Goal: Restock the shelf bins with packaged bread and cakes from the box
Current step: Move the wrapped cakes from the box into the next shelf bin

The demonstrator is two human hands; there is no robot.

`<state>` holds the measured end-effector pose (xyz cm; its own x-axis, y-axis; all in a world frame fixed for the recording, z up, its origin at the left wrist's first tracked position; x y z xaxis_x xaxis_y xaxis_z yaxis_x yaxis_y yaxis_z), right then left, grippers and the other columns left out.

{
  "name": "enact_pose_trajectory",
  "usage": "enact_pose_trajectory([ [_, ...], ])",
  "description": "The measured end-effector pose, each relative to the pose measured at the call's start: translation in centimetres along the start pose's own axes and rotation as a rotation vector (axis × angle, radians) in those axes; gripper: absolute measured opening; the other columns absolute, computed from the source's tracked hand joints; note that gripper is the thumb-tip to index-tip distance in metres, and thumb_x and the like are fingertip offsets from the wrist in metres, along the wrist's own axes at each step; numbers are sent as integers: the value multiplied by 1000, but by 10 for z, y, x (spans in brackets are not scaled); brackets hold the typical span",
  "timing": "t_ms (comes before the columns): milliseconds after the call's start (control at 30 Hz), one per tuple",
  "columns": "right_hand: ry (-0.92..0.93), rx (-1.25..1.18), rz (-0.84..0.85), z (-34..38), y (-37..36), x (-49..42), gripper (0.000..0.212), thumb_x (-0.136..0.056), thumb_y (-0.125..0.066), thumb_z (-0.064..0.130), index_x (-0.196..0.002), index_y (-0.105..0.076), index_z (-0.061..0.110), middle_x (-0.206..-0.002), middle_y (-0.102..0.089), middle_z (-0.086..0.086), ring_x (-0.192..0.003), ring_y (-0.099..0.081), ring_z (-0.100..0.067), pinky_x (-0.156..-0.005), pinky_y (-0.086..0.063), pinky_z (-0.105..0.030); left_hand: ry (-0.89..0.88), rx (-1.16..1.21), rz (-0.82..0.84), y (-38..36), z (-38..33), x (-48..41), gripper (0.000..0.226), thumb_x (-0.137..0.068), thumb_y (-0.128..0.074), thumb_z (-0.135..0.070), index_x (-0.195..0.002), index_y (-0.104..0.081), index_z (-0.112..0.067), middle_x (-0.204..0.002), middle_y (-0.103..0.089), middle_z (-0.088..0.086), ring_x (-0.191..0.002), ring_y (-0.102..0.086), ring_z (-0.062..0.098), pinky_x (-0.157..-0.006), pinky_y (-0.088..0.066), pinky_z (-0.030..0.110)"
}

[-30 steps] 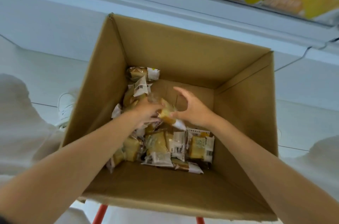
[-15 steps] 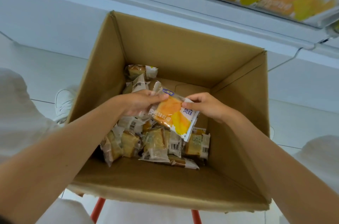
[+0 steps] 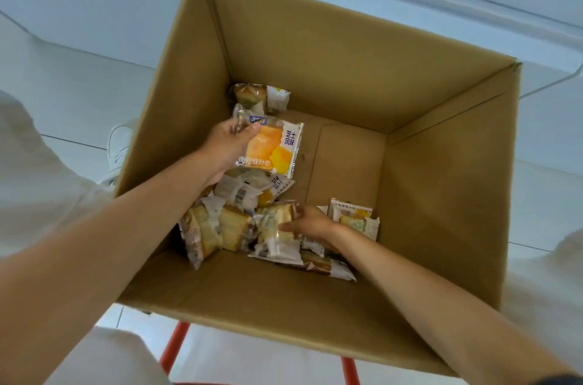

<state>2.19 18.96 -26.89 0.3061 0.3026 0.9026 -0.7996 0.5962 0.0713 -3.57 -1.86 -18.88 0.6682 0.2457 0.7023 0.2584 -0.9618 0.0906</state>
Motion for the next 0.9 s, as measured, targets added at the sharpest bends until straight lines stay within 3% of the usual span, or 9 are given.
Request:
enact_pose_trajectory([
  [133,0,-126,-100,-1,4,-14,57,-79,-79,10,-125,-45,13,-111,-58,-8,-86,-60,-20,-68,-53,-33,19,-18,0,5,6,4,11,-93,-61,-40,-98,-63,-30,-115,-69,6,-111,-63,27,-100,-48,49],
  [333,48,-171,-208,31,52,15,39,-85,-68,3,-123,-59,8,-112,-65,-9,-92,-66,-23,-75,-58,-32,-67,-18,-17,2,-10,9,8,-100,-51,-31,-104,-56,-26,-106,-67,4,-87,-66,15,-73,-55,29],
  [400,171,-150,-399,57,94,45,33,-85,-67,2,-117,-64,8,-105,-64,-2,-92,-63,-19,-69,-53,-26,-70,-9,-43,2,-16,13,7,-100,-52,-34,-101,-56,-29,-112,-67,5,-90,-66,16,-74,-55,33],
  [500,510,-66,-646,107,131,103,24,-86,-67,3,-105,-66,17,-96,-63,7,-88,-58,-7,-78,-47,-19,9,89,19,-7,-22,20,29,-99,-51,-38,-124,-51,-24,-120,-66,9,-99,-67,24,-83,-56,46],
  [633,820,323,-623,153,106,140,35,-81,-63,-1,-105,-70,24,-110,-63,13,-110,-51,-7,-96,-38,-19,95,271,256,-43,-44,36,49,-95,-45,-57,-127,-56,-21,-117,-70,10,-103,-69,27,-89,-55,48],
  [700,815,366,-503,155,95,138,42,-79,-60,-2,-110,-72,25,-125,-61,11,-123,-43,-6,-108,-30,-23,54,287,256,-53,-52,37,46,-92,-61,-44,-128,-57,-16,-110,-73,11,-101,-71,29,-87,-56,48],
  [767,759,148,-530,151,108,136,43,-83,-63,5,-119,-64,29,-140,-51,6,-136,-37,-9,-115,-28,-30,46,298,200,-52,-54,36,52,-85,-73,-25,-131,-52,-14,-108,-73,14,-97,-72,31,-88,-56,52],
  [833,577,-32,-659,135,132,129,54,-87,-69,25,-137,-49,24,-150,-38,1,-140,-33,-15,-116,-30,-37,56,309,219,-51,-55,34,52,-85,-73,-18,-132,-51,-12,-112,-71,17,-101,-70,33,-93,-53,54],
  [900,386,-190,-581,118,140,114,71,-86,-69,44,-145,-41,17,-143,-47,1,-130,-48,-17,-109,-41,-40,56,337,265,-53,-59,32,46,-88,-68,-14,-131,-52,-10,-117,-69,20,-106,-68,35,-95,-52,53],
])
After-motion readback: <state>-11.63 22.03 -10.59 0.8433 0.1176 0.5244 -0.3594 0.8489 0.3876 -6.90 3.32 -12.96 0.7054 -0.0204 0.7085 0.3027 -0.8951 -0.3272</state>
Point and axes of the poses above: each hand's wrist, its own x-axis away from the middle knuckle, its own y-axis out of the back of the hand, z = x × y, the point moved 8 cm from there along -x, towards the middle knuckle
